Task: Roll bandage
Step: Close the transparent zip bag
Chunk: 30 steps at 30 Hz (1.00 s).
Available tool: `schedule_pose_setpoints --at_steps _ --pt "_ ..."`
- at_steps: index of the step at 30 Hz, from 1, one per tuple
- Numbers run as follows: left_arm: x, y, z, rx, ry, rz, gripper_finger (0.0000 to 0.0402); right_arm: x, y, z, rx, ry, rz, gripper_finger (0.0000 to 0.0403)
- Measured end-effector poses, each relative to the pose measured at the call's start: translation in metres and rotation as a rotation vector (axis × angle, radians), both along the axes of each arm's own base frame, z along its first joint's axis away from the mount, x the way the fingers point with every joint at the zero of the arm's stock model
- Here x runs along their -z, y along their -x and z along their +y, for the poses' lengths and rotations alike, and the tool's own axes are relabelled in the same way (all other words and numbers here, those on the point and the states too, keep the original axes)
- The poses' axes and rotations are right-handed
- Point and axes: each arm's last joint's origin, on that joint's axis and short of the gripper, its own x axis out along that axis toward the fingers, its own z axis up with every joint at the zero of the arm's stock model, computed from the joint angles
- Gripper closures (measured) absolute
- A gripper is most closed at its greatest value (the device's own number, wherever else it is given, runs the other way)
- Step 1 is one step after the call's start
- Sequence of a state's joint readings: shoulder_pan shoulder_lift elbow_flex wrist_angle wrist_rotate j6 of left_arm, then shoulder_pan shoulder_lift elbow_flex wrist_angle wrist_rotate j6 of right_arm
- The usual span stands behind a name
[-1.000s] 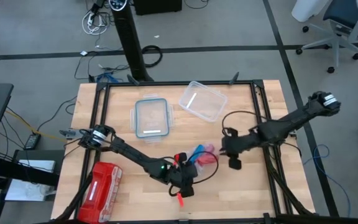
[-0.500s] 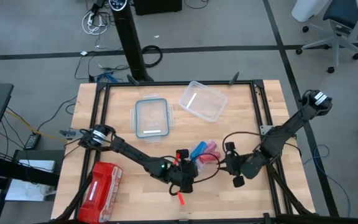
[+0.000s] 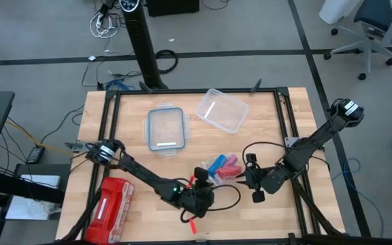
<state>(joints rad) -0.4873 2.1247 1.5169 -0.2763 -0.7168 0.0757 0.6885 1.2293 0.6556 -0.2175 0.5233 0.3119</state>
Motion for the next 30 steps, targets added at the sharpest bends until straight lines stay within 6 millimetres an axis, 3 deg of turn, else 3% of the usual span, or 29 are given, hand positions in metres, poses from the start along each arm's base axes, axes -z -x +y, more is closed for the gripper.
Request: schedule_pose_setpoints --at_steps 6,15,24,30 --pt "0.006 -0.009 -0.007 0.124 0.035 -0.025 0.0295 0.0 -0.001 -0.001 0.005 -0.004 -0.005 0.0328" --pt "0.013 -0.011 -0.005 0.061 -0.026 -0.036 0.0235 -0.001 -0.001 -0.001 0.007 -0.009 -0.007 0.0328" --pt "0.034 -0.015 -0.001 0.028 -0.073 -0.009 0.0243 -0.001 -0.001 -0.001 0.008 -0.005 -0.008 0.0328" --pt "0.038 -0.017 0.002 -0.034 -0.126 -0.04 0.0275 -0.001 -0.001 0.0 0.007 -0.008 -0.013 0.0328"
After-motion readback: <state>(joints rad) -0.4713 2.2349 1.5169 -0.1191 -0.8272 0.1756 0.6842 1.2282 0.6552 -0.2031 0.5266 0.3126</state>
